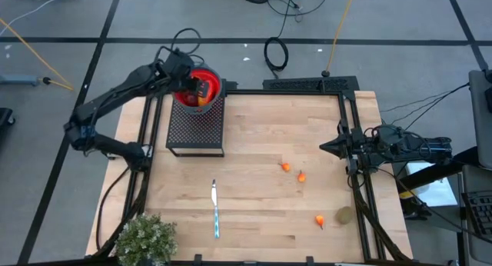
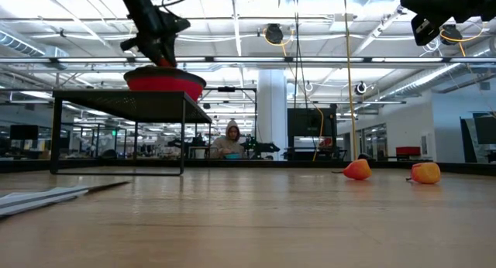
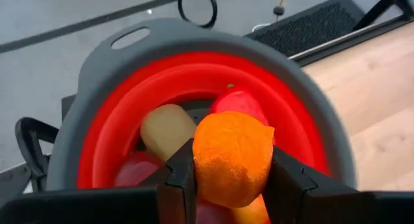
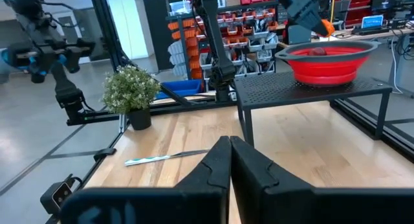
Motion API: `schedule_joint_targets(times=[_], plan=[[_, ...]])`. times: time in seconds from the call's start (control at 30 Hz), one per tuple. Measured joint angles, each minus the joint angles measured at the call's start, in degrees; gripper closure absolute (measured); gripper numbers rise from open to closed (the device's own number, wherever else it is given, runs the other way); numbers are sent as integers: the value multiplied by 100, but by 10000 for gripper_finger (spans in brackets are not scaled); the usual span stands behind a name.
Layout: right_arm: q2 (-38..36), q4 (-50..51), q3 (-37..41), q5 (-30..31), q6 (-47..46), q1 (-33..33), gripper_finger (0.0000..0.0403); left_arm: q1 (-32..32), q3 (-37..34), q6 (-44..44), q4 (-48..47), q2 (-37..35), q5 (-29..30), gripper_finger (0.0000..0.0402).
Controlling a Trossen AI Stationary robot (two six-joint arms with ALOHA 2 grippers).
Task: Pick & Place Fruit
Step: Put the orange into the red strainer bowl on the shelf
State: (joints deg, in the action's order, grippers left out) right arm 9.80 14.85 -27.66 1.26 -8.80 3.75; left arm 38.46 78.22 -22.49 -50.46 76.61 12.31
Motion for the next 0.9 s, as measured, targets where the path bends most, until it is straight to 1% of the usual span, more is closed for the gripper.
schedule_joint_targets(times=[0.3,0.67,0.77,0.9], plan=[[0,4,0,11,0,-2,403,316,0,127,-54,378,-51,282],[0,4,0,13,0,0,403,477,0,134,-50,486,-44,281],[0,4,0,13,2,-2,403,477,0,177,-50,486,-34,272],[0,4,0,13,2,-1,403,497,0,184,-39,486,-30,245]])
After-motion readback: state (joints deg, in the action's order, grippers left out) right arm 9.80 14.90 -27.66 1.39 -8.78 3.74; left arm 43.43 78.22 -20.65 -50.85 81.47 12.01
